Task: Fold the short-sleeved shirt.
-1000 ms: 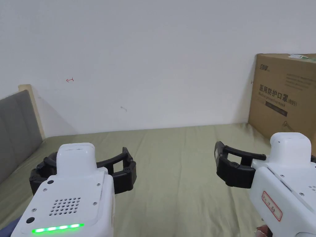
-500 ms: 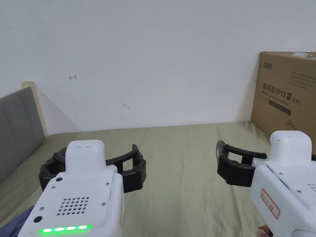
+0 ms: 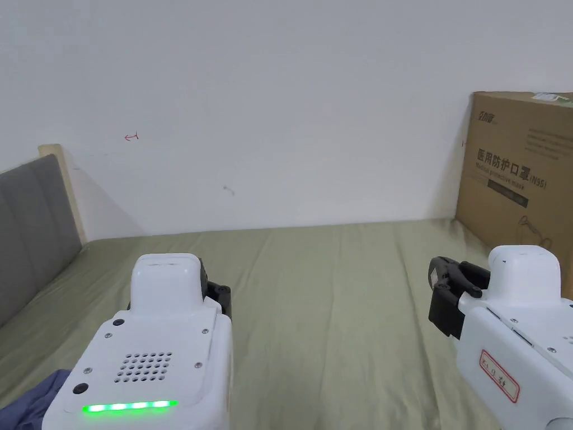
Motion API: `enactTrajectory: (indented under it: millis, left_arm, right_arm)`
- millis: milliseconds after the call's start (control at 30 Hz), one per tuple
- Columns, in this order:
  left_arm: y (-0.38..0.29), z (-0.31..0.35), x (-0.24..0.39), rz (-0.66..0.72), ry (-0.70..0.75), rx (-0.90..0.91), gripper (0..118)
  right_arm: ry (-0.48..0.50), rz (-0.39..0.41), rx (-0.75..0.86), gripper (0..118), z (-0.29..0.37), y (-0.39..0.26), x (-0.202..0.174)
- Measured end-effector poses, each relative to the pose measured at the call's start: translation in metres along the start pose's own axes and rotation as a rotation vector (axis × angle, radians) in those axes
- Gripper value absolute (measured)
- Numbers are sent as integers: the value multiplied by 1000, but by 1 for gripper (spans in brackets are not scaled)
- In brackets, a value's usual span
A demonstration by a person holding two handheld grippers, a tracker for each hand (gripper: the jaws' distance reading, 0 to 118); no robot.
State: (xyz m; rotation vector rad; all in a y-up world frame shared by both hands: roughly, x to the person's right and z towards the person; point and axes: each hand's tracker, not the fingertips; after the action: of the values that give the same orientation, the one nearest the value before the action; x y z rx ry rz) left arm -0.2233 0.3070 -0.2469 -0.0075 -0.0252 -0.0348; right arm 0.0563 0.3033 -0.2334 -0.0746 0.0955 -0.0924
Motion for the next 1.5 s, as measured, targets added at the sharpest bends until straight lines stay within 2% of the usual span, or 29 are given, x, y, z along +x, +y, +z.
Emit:
enactTrajectory:
  millis: [167,233,300,400,533,667,767,900,1000,1100,1167,1200,1233,1267,1333,1400,1467,1500]
  left_arm:
    - [-8,-3,-3,-22,20,-17,0]
    - [-7,-2,-13,-12,29,-28,0]
    - [-7,3,-34,4,48,-46,0]
    - [-7,24,-85,4,197,-49,0]
    - [-13,69,-163,41,431,-33,0]
    - [-22,100,-199,60,606,-23,0]
    - [-26,98,-202,58,592,-43,0]
    - [-26,66,-207,-27,538,-77,0]
    - [-42,7,-246,42,340,-314,0]
    - [-86,-61,-284,199,80,-743,3]
    - [-129,-93,-305,411,-19,-921,13]
    - [-150,-105,-316,548,-60,-977,44]
    - [-175,-115,-322,652,-17,-1029,89]
    - [-193,-120,-324,692,52,-1049,116]
    - [-214,-132,-329,602,173,-1017,111]
    - [-235,-148,-325,395,285,-1024,111]
    - [-259,-158,-307,197,284,-1069,111]
    - [-273,-162,-303,141,266,-1105,112]
  right_arm:
    - [-33,14,20,1,2,-1,-1]
    - [2,-19,4,1,-6,1,-8]
    - [34,-15,-1,1,-17,-2,-23]
    - [136,26,-13,1,-36,-7,-63]
    - [362,0,-80,1,-59,-18,-126]
    - [463,50,-101,1,-75,-19,-171]
    - [508,23,-116,1,-80,-15,-184]
    - [512,18,-153,1,-80,-15,-175]
    - [483,50,-234,1,-78,-22,-154]
    - [432,100,-293,1,-76,-32,-131]
    - [397,110,-327,1,-74,-39,-116]
    - [384,90,-336,1,-71,-43,-108]
    - [375,50,-355,1,-69,-46,-100]
    - [380,7,-376,1,-68,-48,-92]
    - [371,-52,-414,1,-67,-53,-78]
    - [333,-80,-440,1,-67,-58,-70]
    - [305,-91,-475,1,-69,-63,-65]
    - [294,-92,-493,1,-70,-65,-64]
